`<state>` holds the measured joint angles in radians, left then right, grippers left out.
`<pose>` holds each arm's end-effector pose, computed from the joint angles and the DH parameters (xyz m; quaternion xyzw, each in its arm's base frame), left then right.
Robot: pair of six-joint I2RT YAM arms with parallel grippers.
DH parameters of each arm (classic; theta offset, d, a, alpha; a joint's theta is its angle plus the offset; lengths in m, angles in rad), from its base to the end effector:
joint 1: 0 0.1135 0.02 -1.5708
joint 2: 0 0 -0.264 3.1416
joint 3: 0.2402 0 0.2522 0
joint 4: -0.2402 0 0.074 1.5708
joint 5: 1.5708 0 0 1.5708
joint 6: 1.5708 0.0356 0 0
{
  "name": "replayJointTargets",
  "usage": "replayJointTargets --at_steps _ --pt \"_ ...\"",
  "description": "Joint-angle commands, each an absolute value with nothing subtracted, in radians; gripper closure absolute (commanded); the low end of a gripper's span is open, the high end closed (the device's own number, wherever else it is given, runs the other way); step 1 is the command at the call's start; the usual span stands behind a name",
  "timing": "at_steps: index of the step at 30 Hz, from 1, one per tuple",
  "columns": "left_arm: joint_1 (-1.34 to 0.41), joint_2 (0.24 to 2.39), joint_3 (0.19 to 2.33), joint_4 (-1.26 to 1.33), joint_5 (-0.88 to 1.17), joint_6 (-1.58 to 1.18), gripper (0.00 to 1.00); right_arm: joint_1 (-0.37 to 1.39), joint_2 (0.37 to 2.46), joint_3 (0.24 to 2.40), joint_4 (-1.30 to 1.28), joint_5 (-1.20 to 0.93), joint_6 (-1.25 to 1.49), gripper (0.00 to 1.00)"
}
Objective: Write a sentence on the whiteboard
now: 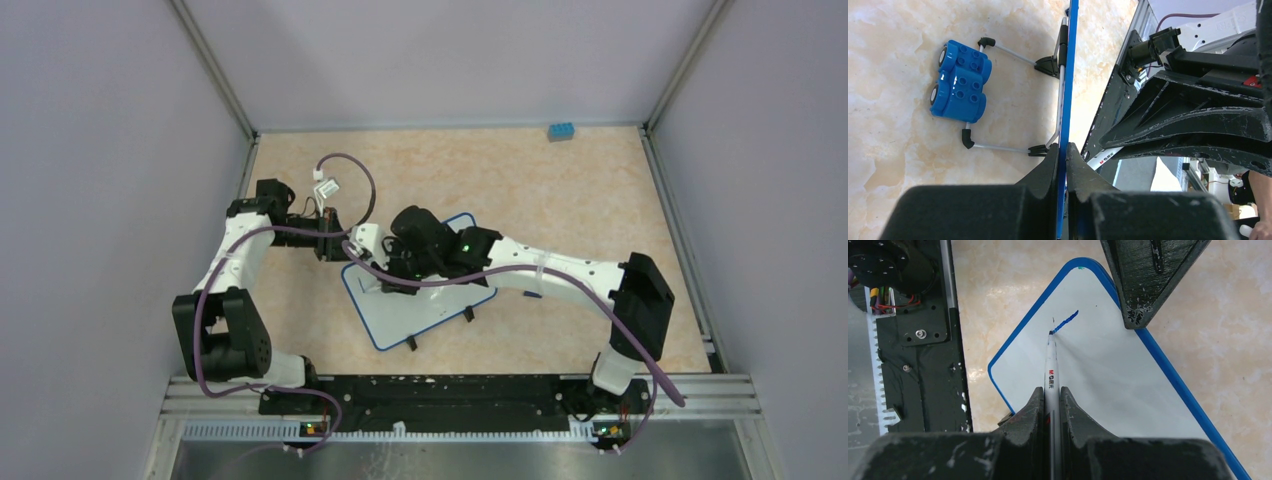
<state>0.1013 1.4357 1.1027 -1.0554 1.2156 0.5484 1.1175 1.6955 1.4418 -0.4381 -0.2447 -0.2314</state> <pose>0.2533 -0.0078 0.2668 0.2320 0.7856 -0.5151 0.2524 0.1624 0.3531 0.3028 -0.6015 0.6691 0.2808 0.3342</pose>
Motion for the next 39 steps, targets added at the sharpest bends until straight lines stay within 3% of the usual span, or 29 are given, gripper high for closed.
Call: replayJointTargets --at_steps 1,13,39 --pt "0.095 1.413 1.089 -1.05 1.222 0.552 1.0 1.102 1.657 1.498 -0.406 -0.24 -0.211 1.0" --pt "0.095 1.419 1.089 -1.049 1.225 0.551 1.0 1.091 1.659 1.508 -0.41 -0.307 -0.202 1.0" --pt "0.095 1.42 1.092 -1.049 1.222 0.545 1.0 1.055 1.664 1.498 -0.423 -0.244 -0.194 1.0"
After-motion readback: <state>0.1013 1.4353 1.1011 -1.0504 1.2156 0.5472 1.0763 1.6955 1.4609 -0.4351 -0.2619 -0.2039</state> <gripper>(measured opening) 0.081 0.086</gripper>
